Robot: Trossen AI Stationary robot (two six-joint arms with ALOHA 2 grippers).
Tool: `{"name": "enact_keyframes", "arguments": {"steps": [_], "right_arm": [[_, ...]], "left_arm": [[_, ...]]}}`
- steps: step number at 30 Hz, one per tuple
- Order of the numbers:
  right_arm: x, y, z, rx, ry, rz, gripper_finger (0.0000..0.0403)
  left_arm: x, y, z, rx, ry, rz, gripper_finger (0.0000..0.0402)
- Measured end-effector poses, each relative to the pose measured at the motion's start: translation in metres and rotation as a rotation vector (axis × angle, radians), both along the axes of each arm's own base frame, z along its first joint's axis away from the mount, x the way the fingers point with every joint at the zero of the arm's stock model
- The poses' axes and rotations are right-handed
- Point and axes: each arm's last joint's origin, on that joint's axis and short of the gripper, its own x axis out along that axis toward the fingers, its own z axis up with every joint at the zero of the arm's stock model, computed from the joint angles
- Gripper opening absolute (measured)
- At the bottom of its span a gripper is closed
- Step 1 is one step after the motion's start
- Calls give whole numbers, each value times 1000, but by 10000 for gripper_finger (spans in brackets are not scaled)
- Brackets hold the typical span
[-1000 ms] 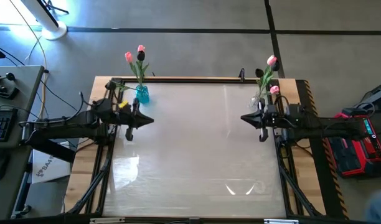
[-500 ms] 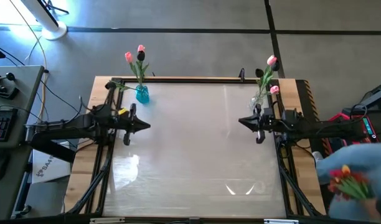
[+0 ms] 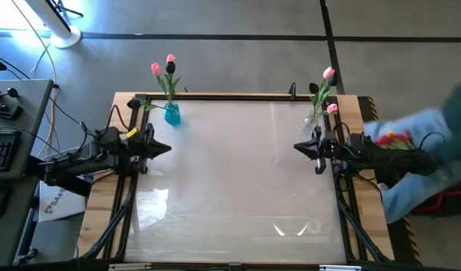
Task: Sort flowers into vase by color
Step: Return to Home Position
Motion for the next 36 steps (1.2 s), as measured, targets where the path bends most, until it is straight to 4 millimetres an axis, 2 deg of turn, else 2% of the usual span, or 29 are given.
{"name": "enact_keyframes", "arguments": {"steps": [4,9,17,23,30,36], "right_arm": [[-5,0,-2,-7,-7,-5,0],[-8,0,-5,-10,15,-16,0],[-10,0,-5,-33,11,-22,0],[-10,0,-6,-40,22,-30,0],[-10,0,-6,-23,21,-29,0],[-10,0,-6,-2,18,-28,0]], "left_arm": [[0,0,-4,-48,40,2,0],[6,2,-6,-6,82,26,0],[25,7,-12,52,184,55,0],[40,8,-9,96,148,31,0],[44,2,-50,-71,3,3,0],[43,-5,-47,-57,-39,-10,0]]}}
